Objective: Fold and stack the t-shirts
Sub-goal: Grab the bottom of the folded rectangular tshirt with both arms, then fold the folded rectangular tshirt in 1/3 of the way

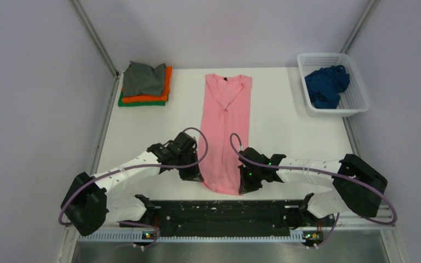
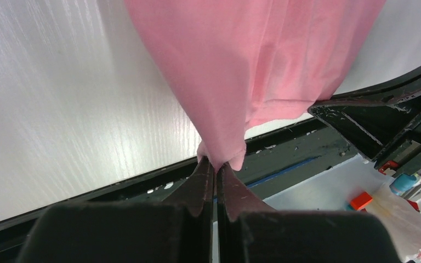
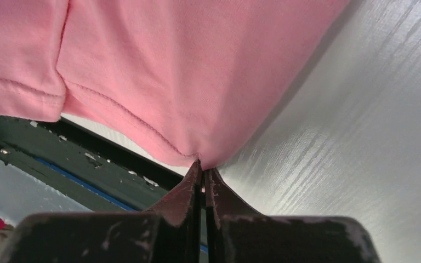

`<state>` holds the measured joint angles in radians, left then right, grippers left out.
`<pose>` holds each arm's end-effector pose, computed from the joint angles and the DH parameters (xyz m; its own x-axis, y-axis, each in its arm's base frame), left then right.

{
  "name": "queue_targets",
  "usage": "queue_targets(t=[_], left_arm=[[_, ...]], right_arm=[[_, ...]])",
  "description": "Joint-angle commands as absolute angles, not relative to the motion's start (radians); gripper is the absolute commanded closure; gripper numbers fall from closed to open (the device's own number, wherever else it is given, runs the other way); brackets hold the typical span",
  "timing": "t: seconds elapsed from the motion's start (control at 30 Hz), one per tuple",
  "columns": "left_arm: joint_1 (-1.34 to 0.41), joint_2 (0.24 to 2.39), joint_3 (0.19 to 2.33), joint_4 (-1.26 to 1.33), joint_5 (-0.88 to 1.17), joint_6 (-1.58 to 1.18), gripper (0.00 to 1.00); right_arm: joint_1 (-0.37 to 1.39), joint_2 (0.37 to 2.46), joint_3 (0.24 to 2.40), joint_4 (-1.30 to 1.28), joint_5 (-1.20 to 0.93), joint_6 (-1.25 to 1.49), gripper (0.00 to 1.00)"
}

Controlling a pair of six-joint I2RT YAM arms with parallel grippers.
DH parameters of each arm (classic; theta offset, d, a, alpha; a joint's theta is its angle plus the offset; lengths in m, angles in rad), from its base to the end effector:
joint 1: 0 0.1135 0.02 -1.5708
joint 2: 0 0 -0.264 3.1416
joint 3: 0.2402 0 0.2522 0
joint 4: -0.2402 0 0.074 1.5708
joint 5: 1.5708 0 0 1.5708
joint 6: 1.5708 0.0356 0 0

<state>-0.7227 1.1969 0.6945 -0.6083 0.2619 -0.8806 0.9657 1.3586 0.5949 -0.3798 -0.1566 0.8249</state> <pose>0.1554 -0.1493 0.1968 -0.9870 -0.1227 -0.1038 -0.0565 0.8698 -0.4901 0.1252 0.1907 0.1462 -0.9750 -0.1343 -0.1770 -0.1960 0.8950 0.4007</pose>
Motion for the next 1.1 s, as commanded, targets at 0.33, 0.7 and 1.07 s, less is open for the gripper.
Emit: queue_targets(t=[0.33,0.7,1.07], left_arm=[[-0.545,1.37,1.043,-0.598,0.209,-0.713,1.0],[-0.383,1.797,1.489,-0.645,0.23,-0.614,1.0],[-0.302,2.087,1.782,-0.62,0.292,-0.559,0.96]], right_arm=[[0.732,1.282,0.823,-0.469,-0.097,0.644,1.0],[0.452,1.632,1.213,-0.394,-0.198,0.429,1.0],[0.333,1.924,1.475,-0.38,-0.216,0.403,1.0]])
